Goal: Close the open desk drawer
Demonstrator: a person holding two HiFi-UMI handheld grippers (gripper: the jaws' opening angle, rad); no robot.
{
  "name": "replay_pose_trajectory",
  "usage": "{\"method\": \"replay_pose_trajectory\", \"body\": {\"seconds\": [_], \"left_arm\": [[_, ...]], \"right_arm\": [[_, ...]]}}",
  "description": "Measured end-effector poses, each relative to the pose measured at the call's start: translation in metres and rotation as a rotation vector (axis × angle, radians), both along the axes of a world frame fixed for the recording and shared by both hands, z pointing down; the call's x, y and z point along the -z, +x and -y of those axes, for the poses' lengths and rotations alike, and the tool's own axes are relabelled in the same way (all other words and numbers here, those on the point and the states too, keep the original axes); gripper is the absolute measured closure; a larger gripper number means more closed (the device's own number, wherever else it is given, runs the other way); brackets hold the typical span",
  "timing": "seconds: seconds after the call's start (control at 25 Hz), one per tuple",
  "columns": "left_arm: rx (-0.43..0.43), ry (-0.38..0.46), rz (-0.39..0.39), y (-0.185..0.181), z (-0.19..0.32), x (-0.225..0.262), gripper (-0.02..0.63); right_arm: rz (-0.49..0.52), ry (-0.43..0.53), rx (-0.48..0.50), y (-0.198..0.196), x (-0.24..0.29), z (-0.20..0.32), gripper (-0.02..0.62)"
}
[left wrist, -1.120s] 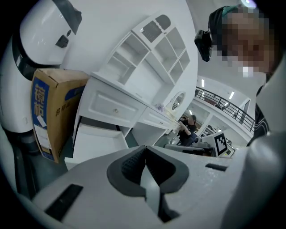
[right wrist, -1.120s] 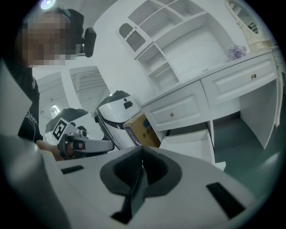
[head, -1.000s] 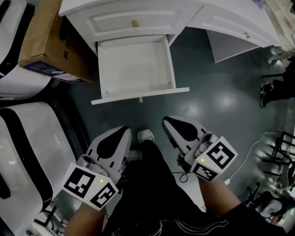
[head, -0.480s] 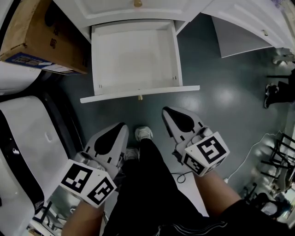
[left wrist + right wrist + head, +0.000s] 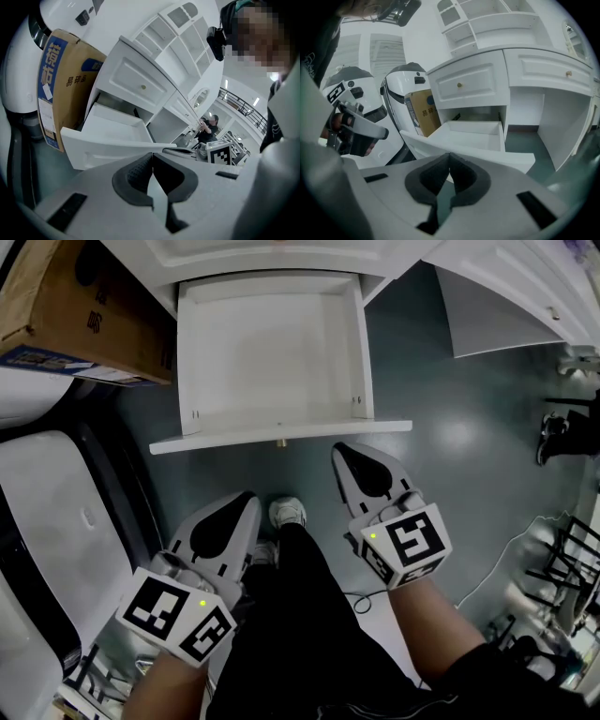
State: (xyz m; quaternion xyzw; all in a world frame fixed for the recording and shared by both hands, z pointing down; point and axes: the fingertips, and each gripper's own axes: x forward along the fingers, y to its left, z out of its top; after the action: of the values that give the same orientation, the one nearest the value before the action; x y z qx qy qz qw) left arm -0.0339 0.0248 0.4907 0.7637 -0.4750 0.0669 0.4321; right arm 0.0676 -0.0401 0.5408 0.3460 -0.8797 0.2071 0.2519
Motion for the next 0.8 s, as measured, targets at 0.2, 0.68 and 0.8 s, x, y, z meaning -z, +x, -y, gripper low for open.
{"method": "replay_pose_trajectory", "body": {"seconds": [0.2,0.68,0.8], "left_arm": [[0.021,-0.019,-0.016,-0.001,-0.001,-0.01,0.601],[0.047,-0.035,0.004,-0.01,0.005,-0.01,0.601],[0.057,-0.041,0.006,-0.009,0.005,-0.012,0.601]], "right_arm": [[-0.021,-0.008,-0.016,0.0,-0.011,0.004,0.589],[-0.034,-0.055,-0.017,-0.012,-0.024,0.007,0.589],[-0.035,-0.06,-0.019,-0.013,-0.025,0.009,0.589]]}}
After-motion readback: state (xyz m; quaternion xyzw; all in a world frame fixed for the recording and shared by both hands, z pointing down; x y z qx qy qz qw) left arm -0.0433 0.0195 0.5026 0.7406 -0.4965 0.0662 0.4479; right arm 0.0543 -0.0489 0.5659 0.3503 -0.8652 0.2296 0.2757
